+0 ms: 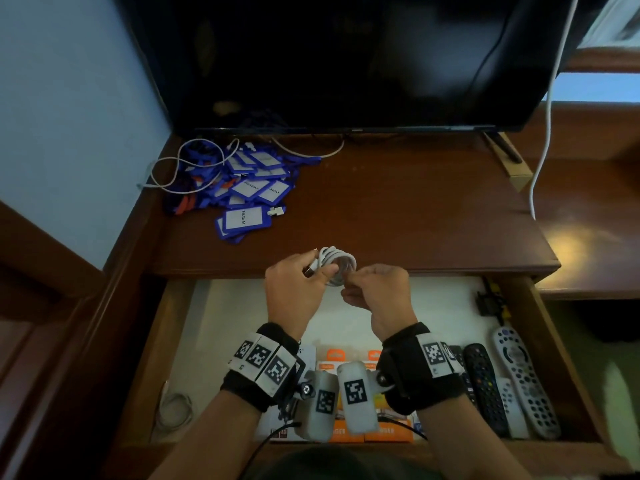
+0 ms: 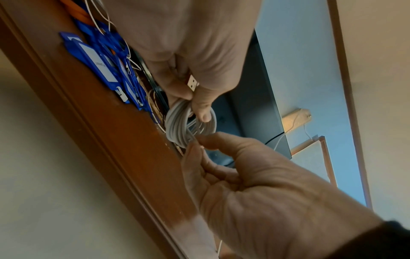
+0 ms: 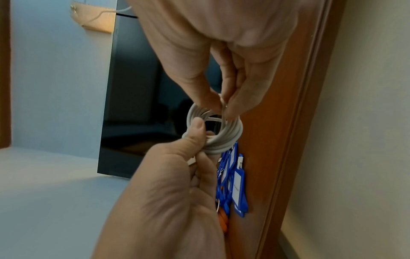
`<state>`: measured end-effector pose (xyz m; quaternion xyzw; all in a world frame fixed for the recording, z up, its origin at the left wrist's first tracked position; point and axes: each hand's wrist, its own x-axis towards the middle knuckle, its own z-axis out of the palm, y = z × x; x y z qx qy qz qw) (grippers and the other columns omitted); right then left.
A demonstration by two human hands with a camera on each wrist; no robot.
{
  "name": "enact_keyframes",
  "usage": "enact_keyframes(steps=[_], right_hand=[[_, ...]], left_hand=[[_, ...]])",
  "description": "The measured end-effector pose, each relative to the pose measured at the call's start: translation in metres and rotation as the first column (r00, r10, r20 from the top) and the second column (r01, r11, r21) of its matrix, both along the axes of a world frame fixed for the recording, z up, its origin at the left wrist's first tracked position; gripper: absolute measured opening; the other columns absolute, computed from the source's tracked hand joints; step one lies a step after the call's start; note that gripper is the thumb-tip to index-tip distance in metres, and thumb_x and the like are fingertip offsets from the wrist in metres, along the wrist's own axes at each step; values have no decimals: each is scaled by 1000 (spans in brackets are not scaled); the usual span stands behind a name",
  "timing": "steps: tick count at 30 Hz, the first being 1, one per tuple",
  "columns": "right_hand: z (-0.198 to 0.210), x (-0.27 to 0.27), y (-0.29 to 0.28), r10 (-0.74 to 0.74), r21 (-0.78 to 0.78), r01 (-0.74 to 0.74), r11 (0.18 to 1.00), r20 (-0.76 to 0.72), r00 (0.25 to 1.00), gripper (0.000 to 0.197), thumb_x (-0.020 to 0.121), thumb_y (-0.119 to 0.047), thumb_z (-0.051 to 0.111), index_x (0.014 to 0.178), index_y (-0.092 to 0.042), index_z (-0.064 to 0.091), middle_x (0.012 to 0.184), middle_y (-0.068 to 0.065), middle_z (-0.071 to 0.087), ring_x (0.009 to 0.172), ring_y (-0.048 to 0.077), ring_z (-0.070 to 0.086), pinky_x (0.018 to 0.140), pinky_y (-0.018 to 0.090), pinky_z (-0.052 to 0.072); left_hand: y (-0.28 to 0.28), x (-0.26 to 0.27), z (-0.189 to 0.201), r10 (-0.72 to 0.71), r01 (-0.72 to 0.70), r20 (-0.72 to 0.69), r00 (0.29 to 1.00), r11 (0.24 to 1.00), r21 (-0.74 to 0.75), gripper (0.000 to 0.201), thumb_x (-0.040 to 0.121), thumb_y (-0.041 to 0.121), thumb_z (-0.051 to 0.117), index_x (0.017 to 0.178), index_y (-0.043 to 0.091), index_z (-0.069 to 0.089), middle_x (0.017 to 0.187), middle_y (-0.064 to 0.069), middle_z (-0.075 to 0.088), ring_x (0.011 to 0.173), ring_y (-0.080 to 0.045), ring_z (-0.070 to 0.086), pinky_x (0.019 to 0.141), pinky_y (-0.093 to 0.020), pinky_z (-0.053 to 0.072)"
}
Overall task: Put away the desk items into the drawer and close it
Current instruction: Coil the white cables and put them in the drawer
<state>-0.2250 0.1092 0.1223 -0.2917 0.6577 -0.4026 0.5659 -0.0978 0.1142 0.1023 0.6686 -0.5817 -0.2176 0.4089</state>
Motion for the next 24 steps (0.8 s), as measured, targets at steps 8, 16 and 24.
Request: enact_keyframes(steps=[8, 16, 24], right_hand=[[-1, -21, -4, 263, -21, -262, 965, 133, 956, 9, 82, -3, 66, 88, 3, 68, 68, 10, 66, 54, 15, 51, 49, 24, 39], [-13, -41, 2, 359, -137, -371, 918, -111, 927, 15, 90, -4, 60, 76, -5, 67, 59, 2, 51, 51, 11, 37, 47, 22, 28], [-23, -20, 5, 181, -260, -196, 945, -84, 980, 19, 91, 6, 52, 82, 0, 68, 67, 11, 67, 56, 19, 60, 49, 27, 44]], left_hand=[[-6, 24, 0, -41, 42, -37, 998, 999, 15, 31, 76, 23, 79, 104, 13, 74, 93, 7, 71, 81, -11, 63, 75, -16, 48], [-6, 39, 9, -46, 66, -177, 983, 992, 108, 21, 74, 22, 81, 94, 22, 76, 83, 12, 73, 75, 0, 65, 73, -15, 49], [-4, 14, 16, 121, 116, -636, 763, 941, 317, 7, 79, 12, 75, 85, 15, 76, 71, -3, 70, 60, -7, 51, 55, -21, 42]])
